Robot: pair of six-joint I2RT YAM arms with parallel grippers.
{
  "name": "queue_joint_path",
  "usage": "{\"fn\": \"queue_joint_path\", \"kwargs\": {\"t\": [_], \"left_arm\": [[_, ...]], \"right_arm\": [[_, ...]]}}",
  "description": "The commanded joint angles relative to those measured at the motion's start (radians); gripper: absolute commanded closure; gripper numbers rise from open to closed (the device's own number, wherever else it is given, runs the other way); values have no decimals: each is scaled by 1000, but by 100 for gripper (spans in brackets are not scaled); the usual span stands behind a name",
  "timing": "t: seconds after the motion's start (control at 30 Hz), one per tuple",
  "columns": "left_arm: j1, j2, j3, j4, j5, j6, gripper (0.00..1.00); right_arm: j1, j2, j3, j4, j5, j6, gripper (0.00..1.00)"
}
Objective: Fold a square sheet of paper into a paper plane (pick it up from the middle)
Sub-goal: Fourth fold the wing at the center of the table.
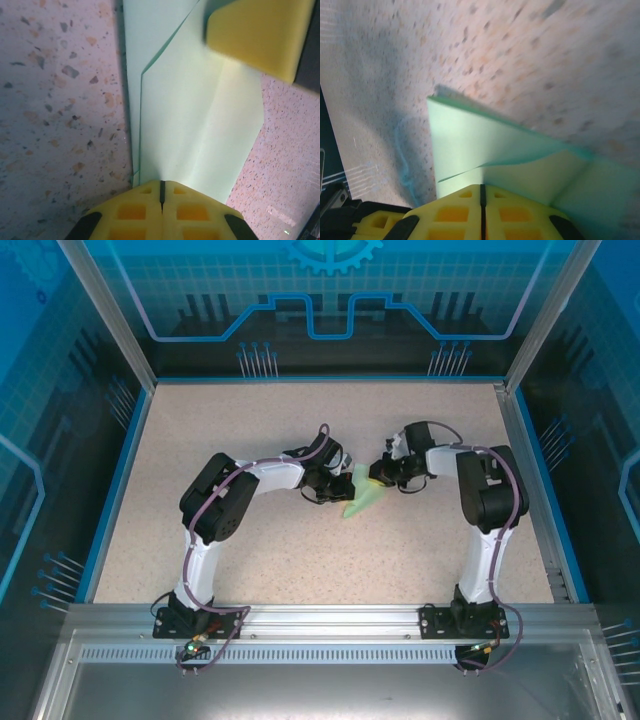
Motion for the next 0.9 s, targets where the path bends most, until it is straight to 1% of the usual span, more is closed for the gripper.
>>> {"fn": "queue_joint_path", "kwargs": {"t": [0.0,0.1,0.3,0.47,0.57,0.67,0.87], "left_arm": [[-19,71,-29,-191,-39,26,100],[-19,72,-32,-192,-38,27,100],[-21,70,-33,-190,-35,27,100],[-23,70,-32,-184,-32,27,100],[-23,70,-30,-180,-32,27,100],[-22,72,-28,-178,-34,25,100],[-22,71,-24,-169,-33,15,100]], "right_arm": [[-66,39,46,14,114,15,92],[-78,62,78,17,105,29,91],[-79,79,149,-34,167,66,91],[-81,69,165,-50,200,92,91],[-80,21,138,-31,197,95,91],[-67,-59,85,-9,183,88,91],[22,-172,-34,-10,148,84,89]]}}
